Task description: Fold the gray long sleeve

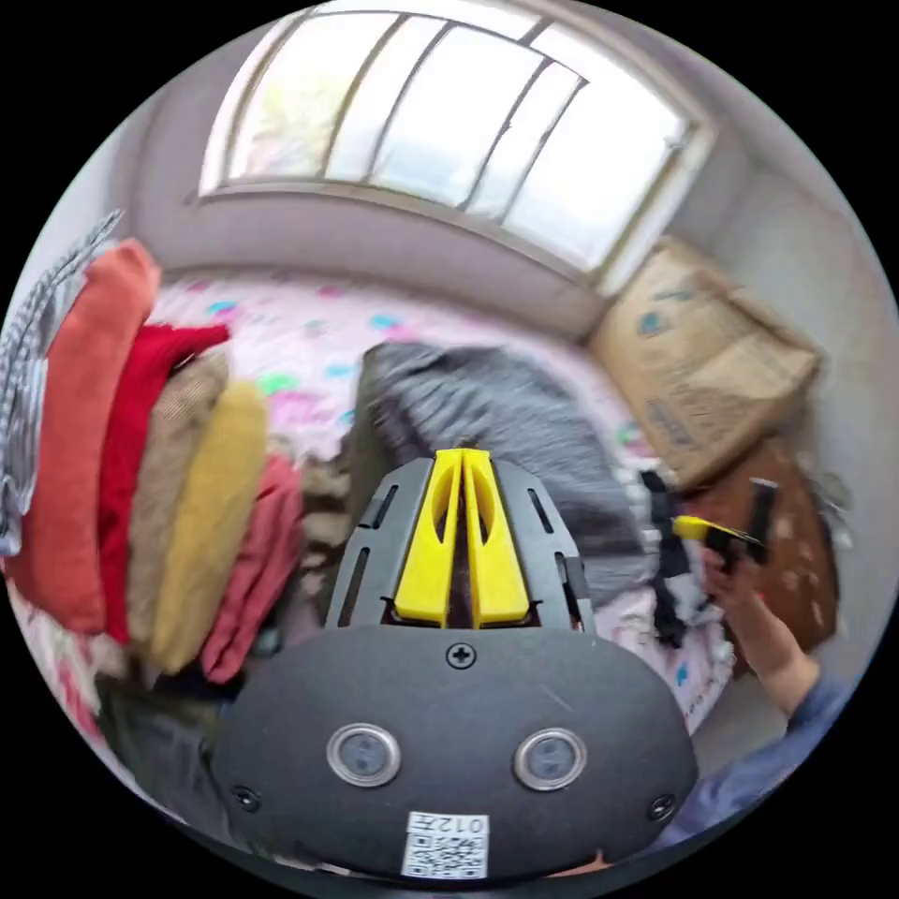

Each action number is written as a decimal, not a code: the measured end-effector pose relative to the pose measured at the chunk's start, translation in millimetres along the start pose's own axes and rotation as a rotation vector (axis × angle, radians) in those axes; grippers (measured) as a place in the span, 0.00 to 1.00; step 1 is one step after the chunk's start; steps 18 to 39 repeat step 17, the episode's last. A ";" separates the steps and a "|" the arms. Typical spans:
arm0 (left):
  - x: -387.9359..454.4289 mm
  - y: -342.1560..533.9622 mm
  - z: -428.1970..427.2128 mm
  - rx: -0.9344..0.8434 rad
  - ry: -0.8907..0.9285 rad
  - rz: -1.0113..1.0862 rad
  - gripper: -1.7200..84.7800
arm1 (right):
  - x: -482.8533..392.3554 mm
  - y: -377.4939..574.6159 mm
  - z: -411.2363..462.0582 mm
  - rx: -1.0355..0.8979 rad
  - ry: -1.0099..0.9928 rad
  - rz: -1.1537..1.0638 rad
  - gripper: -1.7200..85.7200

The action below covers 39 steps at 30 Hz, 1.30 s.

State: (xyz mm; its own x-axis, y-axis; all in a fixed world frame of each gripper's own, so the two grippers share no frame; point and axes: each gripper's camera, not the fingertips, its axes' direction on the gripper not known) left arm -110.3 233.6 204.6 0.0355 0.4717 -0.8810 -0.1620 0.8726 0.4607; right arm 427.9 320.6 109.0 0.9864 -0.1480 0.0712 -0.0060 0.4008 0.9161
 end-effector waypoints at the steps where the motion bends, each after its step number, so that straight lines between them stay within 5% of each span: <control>1: -9.3 5.8 20.1 -0.063 -0.106 -0.076 0.03 | -17.3 13.0 -20.0 0.002 0.061 -0.043 0.03; 6: -9.3 55.3 -10.7 0.309 0.017 -0.090 0.03 | -109.4 89.1 -109.5 0.042 0.578 -0.364 0.02; 10: 55.6 125.8 -42.7 0.505 -0.140 0.156 0.03 | -154.3 173.2 -197.0 0.188 0.997 -0.433 0.03; 17: 158.5 283.5 -23.9 0.695 -0.034 0.400 0.03 | -143.8 294.4 -336.4 0.219 1.181 -0.155 0.02; 39: 158.5 283.5 -23.9 0.695 -0.034 0.400 0.03 | -143.8 294.4 -336.4 0.219 1.181 -0.155 0.02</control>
